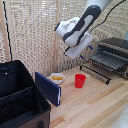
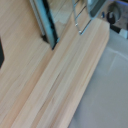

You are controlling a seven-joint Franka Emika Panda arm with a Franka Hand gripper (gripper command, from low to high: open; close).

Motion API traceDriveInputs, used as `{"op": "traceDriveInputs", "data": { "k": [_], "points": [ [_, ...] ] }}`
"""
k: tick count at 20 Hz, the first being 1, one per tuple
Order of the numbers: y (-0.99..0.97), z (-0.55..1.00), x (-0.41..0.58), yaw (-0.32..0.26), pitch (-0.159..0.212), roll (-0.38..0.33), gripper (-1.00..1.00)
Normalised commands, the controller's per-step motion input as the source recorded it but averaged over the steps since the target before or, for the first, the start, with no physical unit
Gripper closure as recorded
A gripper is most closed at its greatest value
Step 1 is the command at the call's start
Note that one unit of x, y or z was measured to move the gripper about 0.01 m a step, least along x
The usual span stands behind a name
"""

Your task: Gently stretch your hand towards the oven tray's handle, obtaining a firm grip, and draw it cautiously out of the oven. Transition your grip to the hot dog bowl, gingerly seizing the edge, and elevate it from the surface. Hover the bowl over the tray, delicately lower it, and temper your grip, establishing the bowl's equilibrium.

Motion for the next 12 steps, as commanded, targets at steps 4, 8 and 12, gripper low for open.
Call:
{"op": "traceDriveInputs", "data": {
  "k": [4,8,12],
  "points": [
    [0.18,-0.02,0.142,-0.183,-0.048,0.375,-1.00],
    [0.20,-0.01,0.152,-0.178,-0.061,0.368,-1.00],
    [0.30,0.00,0.328,-0.106,-0.066,0.359,-1.00]
  ]
}}
